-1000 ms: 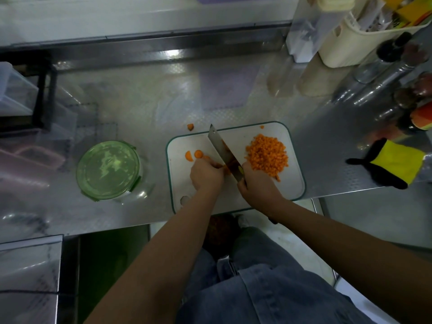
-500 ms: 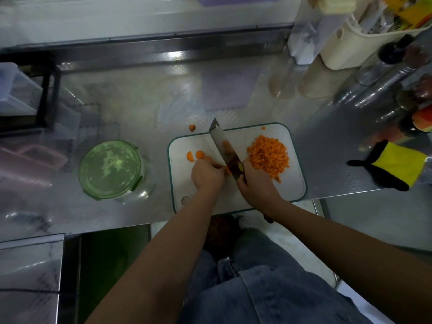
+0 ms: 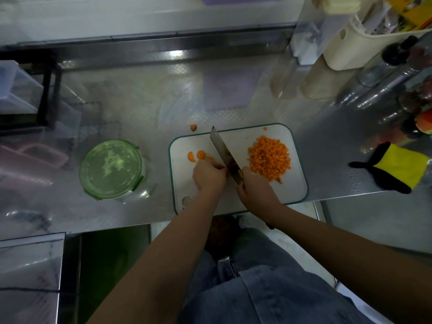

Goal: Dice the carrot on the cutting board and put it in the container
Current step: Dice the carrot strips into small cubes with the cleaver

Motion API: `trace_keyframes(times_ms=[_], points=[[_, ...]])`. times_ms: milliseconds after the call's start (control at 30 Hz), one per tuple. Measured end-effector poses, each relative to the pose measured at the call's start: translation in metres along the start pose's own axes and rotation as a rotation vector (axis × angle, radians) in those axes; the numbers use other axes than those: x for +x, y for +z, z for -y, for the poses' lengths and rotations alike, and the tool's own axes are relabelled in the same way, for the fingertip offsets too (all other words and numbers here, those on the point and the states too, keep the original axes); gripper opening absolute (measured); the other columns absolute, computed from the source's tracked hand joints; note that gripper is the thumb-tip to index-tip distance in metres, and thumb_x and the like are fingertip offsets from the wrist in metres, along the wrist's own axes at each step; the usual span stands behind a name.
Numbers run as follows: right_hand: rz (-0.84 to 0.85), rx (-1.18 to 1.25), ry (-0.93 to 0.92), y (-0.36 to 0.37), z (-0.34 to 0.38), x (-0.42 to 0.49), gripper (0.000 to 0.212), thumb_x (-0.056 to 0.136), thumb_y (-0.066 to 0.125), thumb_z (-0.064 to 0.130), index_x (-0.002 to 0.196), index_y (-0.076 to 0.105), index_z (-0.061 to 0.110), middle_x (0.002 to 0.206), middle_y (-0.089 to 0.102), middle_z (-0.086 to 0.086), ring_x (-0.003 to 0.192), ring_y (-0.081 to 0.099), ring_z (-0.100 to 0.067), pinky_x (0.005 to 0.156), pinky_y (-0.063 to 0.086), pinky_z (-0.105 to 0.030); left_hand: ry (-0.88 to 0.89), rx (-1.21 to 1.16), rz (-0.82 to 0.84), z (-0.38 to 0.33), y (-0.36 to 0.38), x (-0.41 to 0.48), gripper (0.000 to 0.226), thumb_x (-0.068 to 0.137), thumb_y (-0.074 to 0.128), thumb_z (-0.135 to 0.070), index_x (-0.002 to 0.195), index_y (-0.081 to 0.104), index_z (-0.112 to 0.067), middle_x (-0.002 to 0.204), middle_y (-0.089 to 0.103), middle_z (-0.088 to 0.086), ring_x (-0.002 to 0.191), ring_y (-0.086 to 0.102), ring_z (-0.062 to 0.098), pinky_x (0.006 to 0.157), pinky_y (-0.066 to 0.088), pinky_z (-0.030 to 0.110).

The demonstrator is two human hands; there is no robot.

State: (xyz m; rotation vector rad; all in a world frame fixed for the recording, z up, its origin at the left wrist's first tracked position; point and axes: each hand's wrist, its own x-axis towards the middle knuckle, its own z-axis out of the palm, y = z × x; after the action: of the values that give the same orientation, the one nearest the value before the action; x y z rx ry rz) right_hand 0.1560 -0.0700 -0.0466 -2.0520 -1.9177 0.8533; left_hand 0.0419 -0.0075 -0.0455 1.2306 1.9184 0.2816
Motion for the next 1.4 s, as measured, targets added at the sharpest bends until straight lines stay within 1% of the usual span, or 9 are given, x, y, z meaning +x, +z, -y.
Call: trace_keyframes(times_ms=[133,233,467,633,767,967,1133,1267,1400], points=[[-0.031,0.014,0.014,0.001,-0.001,0.004,0.016,0.091,0.047,0.011,0.105,0.046,0.003,0.068,0.051,-0.009,0.062,0.053,-0.031,0.051,0.032,-0.034,-0.005,0.01,0.009,0.0,-0.001,0.001,0.014,0.081,0.071,-0.027,0.089,0.077,-0.017,0.089,0.072,0.006,0.086,0.065,0.025,0.065,0.042,0.026],[-0.058,0.051,0.015,0.0,0.001,0.007,0.021,0.092,0.047,0.011,0.111,0.046,0.002,0.073,0.057,-0.014,0.06,0.051,-0.027,0.051,0.032,-0.034,-0.002,0.014,0.013,-0.001,-0.002,0.0,0.014,0.08,0.07,-0.026,0.089,0.077,-0.018,0.089,0.072,0.007,0.086,0.065,0.025,0.069,0.046,0.028],[-0.056,0.043,-0.03,-0.001,-0.001,-0.002,0.009,0.09,0.047,0.011,0.097,0.047,0.006,0.069,0.054,-0.013,0.059,0.052,-0.028,0.052,0.043,-0.046,-0.016,-0.002,0.007,0.0,-0.001,0.0,0.016,0.08,0.071,-0.029,0.087,0.076,-0.015,0.088,0.072,0.008,0.085,0.066,0.026,0.068,0.046,0.027],[-0.035,0.028,-0.03,-0.003,0.001,-0.003,0.006,0.09,0.047,0.011,0.095,0.046,0.008,0.069,0.05,-0.008,0.061,0.051,-0.027,0.053,0.039,-0.041,0.002,0.005,0.006,0.0,-0.001,0.0,0.018,0.081,0.071,-0.029,0.092,0.077,-0.015,0.092,0.072,0.009,0.088,0.065,0.027,0.072,0.047,0.028],[-0.024,0.032,-0.006,0.0,0.004,-0.002,0.01,0.091,0.047,0.011,0.099,0.046,0.005,0.072,0.048,-0.006,0.063,0.048,-0.023,0.054,0.037,-0.035,0.0,-0.012,-0.002,0.0,0.0,0.0,0.018,0.081,0.071,-0.027,0.09,0.076,-0.012,0.091,0.072,0.011,0.086,0.065,0.027,0.066,0.042,0.025],[-0.021,-0.016,0.016,0.008,0.003,0.007,0.019,0.091,0.045,0.012,0.108,0.046,0.003,0.079,0.059,-0.018,0.067,0.056,-0.035,0.052,0.04,-0.04,-0.013,-0.003,0.002,0.002,0.001,0.002,0.016,0.081,0.071,-0.026,0.09,0.076,-0.013,0.09,0.072,0.011,0.085,0.065,0.026,0.064,0.041,0.025],[-0.055,-0.003,0.018,0.007,-0.002,0.007,0.015,0.092,0.045,0.013,0.105,0.047,0.004,0.075,0.058,-0.015,0.063,0.054,-0.031,0.05,0.035,-0.035,-0.01,-0.001,-0.004,0.002,0.003,0.003,0.015,0.081,0.071,-0.024,0.089,0.076,-0.013,0.088,0.071,0.01,0.085,0.065,0.026,0.065,0.042,0.025],[-0.089,0.025,0.053,0.002,-0.005,0.006,0.021,0.092,0.046,0.013,0.111,0.046,0.004,0.075,0.059,-0.014,0.064,0.057,-0.032,0.053,0.044,-0.042,-0.014,0.031,-0.024,0.002,0.004,0.003,0.015,0.08,0.069,-0.023,0.088,0.076,-0.012,0.089,0.072,0.009,0.085,0.065,0.026,0.066,0.042,0.024],[-0.092,0.01,0.019,-0.006,-0.007,0.002,0.014,0.092,0.047,0.017,0.099,0.048,0.005,0.07,0.056,-0.011,0.062,0.057,-0.031,0.053,0.042,-0.041,0.014,0.035,-0.007,0.005,0.003,0.002,0.017,0.081,0.072,-0.03,0.089,0.077,-0.016,0.089,0.072,0.006,0.085,0.066,0.024,0.067,0.044,0.025]])
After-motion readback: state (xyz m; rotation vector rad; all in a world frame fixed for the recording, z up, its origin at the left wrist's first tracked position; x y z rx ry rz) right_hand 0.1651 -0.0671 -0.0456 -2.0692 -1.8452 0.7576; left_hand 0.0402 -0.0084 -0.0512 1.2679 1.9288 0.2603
